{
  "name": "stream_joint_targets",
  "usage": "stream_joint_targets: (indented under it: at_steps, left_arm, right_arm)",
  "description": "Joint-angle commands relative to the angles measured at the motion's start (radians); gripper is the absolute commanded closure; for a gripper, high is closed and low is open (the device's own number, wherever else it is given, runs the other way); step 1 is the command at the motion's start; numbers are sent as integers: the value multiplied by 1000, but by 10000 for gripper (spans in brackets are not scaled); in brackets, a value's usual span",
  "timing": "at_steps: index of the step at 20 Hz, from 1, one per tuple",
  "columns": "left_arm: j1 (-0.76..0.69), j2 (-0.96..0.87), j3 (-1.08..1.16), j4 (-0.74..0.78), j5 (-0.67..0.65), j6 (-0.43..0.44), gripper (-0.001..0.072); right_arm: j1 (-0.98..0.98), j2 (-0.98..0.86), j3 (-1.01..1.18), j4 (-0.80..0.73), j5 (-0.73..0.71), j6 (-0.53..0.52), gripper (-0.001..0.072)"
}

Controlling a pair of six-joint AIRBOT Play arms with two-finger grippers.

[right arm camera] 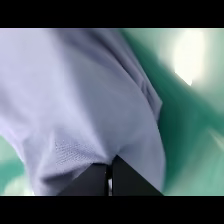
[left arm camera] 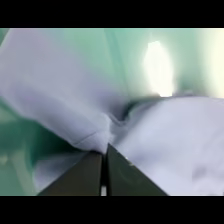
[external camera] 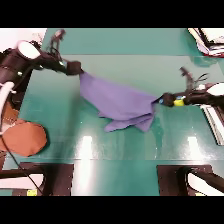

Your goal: Fold the shirts.

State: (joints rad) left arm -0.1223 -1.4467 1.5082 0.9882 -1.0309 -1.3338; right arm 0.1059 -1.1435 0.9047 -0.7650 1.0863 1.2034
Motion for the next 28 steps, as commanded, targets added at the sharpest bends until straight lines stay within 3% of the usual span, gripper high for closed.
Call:
stream_joint_targets:
  at_steps: [1, 9, 15, 18, 21, 23, 26, 28]
  left_arm:
    - [0, 151, 119, 57, -5, 2, 683]
    - [0, 504, 425, 56, 1, 7, 684]
    - [0, 543, 588, 60, 34, 10, 684]
    - [0, 537, 555, 68, 43, 33, 684]
    - [0, 479, 468, 125, 3, 32, 684]
    - [0, 389, 424, 128, -81, 24, 684]
    - [0, 200, 377, 127, -244, 24, 684]
    - [0, 59, 342, 127, -294, 24, 683]
  right_arm:
    - [-87, 145, 132, 3, 14, 0, 698]
    - [-192, 377, 527, 2, 48, 0, 698]
    - [-315, 414, 694, 2, 222, 5, 699]
    - [-373, 393, 720, -8, 357, 75, 698]
    - [-354, 326, 693, -126, 476, 187, 698]
    - [-283, 285, 595, -210, 477, 226, 699]
    - [-102, 187, 400, -338, 405, 282, 698]
    - [16, 98, 289, -364, 265, 281, 698]
